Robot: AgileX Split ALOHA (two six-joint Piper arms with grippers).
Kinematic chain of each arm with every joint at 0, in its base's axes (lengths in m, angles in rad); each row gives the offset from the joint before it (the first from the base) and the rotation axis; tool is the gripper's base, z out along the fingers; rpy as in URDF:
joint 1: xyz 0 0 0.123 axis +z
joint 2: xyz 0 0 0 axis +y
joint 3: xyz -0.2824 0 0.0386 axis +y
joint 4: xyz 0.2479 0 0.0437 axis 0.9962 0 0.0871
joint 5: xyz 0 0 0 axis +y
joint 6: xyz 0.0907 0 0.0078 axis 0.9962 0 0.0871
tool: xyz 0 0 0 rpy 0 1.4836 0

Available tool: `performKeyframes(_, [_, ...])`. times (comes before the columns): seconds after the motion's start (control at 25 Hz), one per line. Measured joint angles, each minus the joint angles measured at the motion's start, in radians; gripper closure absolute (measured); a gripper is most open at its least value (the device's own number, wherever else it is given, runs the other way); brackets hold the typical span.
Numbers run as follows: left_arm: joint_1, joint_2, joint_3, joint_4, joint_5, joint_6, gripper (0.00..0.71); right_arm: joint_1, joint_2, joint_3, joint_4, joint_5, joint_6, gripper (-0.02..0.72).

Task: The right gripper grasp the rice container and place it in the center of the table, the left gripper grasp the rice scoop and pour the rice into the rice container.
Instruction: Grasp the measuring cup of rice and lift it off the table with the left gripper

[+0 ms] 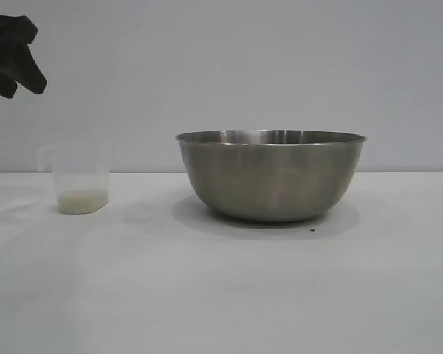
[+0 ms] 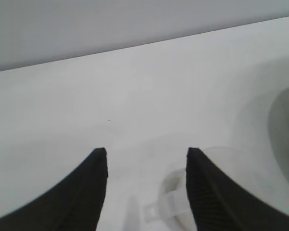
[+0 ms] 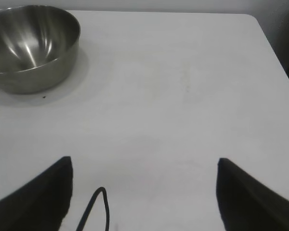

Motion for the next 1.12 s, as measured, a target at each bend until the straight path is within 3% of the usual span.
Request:
performKeyframes(0.92, [0.013,-0.019,-0.012,0.004,0.002,-0.006,0.356,0.000,0.000,0.000,0.000,0.000,0.000,0.178])
performKeyframes(1.0, [0.013,-0.019,-0.021,0.118,0.002,-0.080,0.356,0.000,0.000,0.000,0.000,0.000,0.000,0.178])
performKeyframes(1.12, [0.013,-0.019,-0.064,0.444,-0.031,-0.434,0.356,0.000,0.000,0.000,0.000,0.000,0.000,0.178])
